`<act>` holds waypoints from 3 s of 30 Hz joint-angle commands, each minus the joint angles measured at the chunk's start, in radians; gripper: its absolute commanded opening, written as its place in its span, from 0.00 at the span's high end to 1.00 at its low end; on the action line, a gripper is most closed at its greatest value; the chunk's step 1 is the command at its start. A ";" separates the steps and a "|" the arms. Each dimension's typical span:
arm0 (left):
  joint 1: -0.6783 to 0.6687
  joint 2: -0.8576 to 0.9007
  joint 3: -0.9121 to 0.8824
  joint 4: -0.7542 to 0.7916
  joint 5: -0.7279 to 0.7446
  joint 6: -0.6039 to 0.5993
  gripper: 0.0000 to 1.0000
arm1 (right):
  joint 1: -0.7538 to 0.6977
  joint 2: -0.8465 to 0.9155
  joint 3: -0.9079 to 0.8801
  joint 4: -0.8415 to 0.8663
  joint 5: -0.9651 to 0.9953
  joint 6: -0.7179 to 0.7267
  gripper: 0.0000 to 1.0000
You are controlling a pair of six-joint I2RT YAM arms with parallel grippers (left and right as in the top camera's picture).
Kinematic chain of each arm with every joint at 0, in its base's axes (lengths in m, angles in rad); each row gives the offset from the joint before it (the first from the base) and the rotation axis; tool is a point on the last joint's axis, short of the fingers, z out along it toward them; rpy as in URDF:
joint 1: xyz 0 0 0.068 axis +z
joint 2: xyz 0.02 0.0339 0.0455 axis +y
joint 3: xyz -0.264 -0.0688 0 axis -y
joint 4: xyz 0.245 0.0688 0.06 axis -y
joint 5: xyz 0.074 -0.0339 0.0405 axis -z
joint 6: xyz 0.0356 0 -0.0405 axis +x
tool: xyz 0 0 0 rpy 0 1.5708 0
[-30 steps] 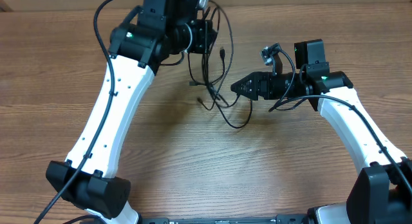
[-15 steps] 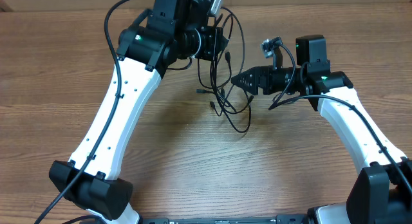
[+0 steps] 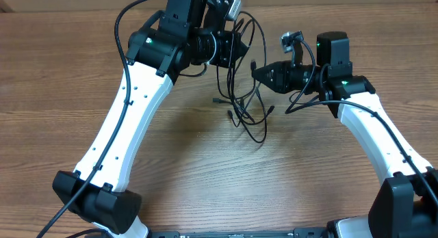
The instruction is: Untangle cables
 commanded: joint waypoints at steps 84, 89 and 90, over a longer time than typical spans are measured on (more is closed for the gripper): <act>0.025 0.099 -0.008 -0.330 -0.566 -0.056 0.89 | -0.013 -0.014 0.729 -1.018 0.974 0.115 0.12; 0.090 0.098 -0.008 -0.381 -0.600 -0.142 0.80 | -0.018 0.039 0.674 -1.009 0.878 0.011 0.04; 0.106 0.098 -0.008 -0.395 -0.600 -0.151 0.75 | -0.019 0.051 0.667 -1.008 0.859 -0.004 0.04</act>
